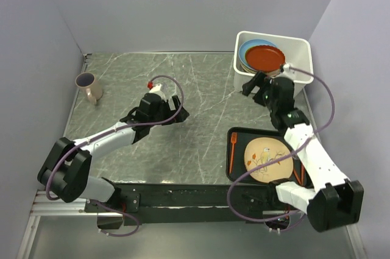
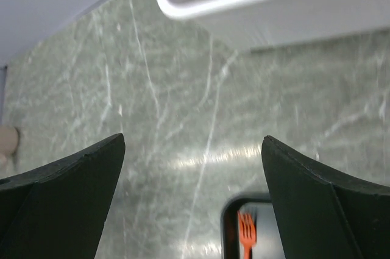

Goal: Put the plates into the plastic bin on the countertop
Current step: Reset both arms

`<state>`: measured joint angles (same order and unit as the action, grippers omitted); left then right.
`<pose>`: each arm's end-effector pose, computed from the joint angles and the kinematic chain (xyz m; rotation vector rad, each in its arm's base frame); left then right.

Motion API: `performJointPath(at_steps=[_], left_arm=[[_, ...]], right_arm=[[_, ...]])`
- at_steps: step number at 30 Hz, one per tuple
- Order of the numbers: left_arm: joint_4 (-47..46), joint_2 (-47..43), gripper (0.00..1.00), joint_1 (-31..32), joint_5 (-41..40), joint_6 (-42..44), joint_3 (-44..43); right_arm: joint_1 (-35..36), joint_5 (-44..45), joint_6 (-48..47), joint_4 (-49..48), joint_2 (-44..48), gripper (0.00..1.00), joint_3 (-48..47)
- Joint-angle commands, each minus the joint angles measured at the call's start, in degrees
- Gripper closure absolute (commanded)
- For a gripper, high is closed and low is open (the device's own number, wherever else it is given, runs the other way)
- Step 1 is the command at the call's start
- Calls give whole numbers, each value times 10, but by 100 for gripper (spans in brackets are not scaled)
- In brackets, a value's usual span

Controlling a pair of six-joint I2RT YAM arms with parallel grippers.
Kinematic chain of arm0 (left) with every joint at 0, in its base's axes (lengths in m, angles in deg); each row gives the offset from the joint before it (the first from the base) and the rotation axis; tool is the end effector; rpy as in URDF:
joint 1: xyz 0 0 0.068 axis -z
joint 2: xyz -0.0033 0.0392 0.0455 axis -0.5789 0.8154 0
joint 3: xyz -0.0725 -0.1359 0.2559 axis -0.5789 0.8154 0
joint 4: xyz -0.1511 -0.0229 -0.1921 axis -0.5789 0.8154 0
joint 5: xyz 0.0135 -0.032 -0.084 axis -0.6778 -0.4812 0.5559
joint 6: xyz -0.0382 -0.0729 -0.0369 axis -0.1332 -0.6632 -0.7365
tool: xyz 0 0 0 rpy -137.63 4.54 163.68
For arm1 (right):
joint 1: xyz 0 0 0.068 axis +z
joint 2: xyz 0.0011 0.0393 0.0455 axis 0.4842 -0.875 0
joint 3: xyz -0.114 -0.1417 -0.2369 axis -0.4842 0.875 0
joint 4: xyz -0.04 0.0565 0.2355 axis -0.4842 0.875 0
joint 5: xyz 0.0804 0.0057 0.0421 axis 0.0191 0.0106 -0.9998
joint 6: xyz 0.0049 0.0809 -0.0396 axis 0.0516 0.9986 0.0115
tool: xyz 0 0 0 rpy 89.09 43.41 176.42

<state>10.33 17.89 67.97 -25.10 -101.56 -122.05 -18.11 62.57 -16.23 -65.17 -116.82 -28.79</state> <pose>0.2685 -0.1760 0.2369 -0.1057 2.1944 -0.7870 0.2596 0.0433 0.3295 0.4031 1.9275 0.4103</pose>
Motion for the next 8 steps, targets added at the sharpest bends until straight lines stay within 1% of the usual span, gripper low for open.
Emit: performJointPath(at_steps=[1,6,8], left_arm=[[2,-24,1,1,-19,15,-16],[-12,-36,1,-2,-8,33,-12],[1,-44,0,-3,-23,39,-18]], right_arm=[[10,4,24,-36,56,0,57],[12,25,0,-30,82,0,74],[12,38,-22,-27,83,0,70]])
